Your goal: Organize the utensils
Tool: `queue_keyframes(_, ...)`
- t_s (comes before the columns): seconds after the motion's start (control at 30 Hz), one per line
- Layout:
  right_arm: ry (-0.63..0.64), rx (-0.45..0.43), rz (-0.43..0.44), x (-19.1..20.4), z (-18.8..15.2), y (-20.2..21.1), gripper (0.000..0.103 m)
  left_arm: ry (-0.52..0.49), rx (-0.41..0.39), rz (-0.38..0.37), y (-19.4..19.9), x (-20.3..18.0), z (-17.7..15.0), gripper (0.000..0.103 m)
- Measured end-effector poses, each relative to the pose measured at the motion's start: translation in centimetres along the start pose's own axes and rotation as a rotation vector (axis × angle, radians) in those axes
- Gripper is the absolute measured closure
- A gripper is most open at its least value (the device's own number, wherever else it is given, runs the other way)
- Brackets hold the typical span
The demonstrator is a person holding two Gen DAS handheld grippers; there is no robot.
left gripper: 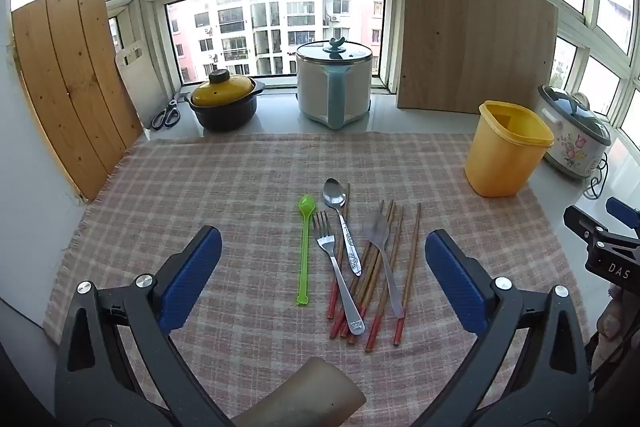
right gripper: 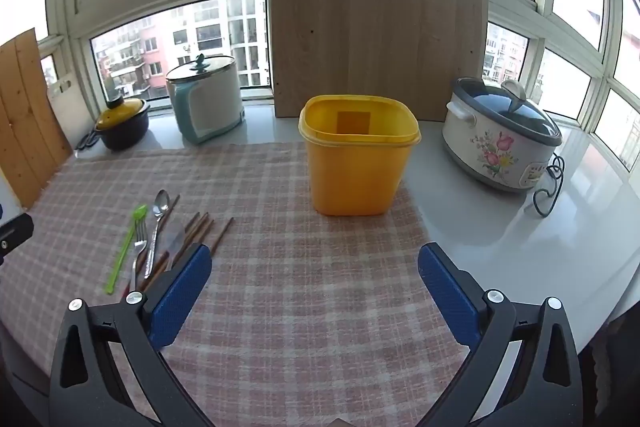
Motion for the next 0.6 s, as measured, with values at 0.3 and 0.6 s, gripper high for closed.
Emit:
queue_keyframes(0.3, -0.011, -0.005, 0.020, -1.0, 1.0, 0.0, 0.001, 0.001, -0.021, -0.004, 0.2, -0.2, 0.2, 0.000)
queue_keyframes(0.6, 0.005, -0.011, 0.012, 0.1, 1.8, 0.2, 0.001, 0.015, -0.020, -0.012, 0.1, 0.1, 0.6, 0.000)
Point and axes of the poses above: each gripper's, at about its wrist camera, not at the fingertips, and y roughly against the way its jaws point, x to its left, z to its top, the point moved 6 cm from there along -y, roughly the way its jaws point, and after that the axes turned 1 degree about z, right-handed, at the moved point
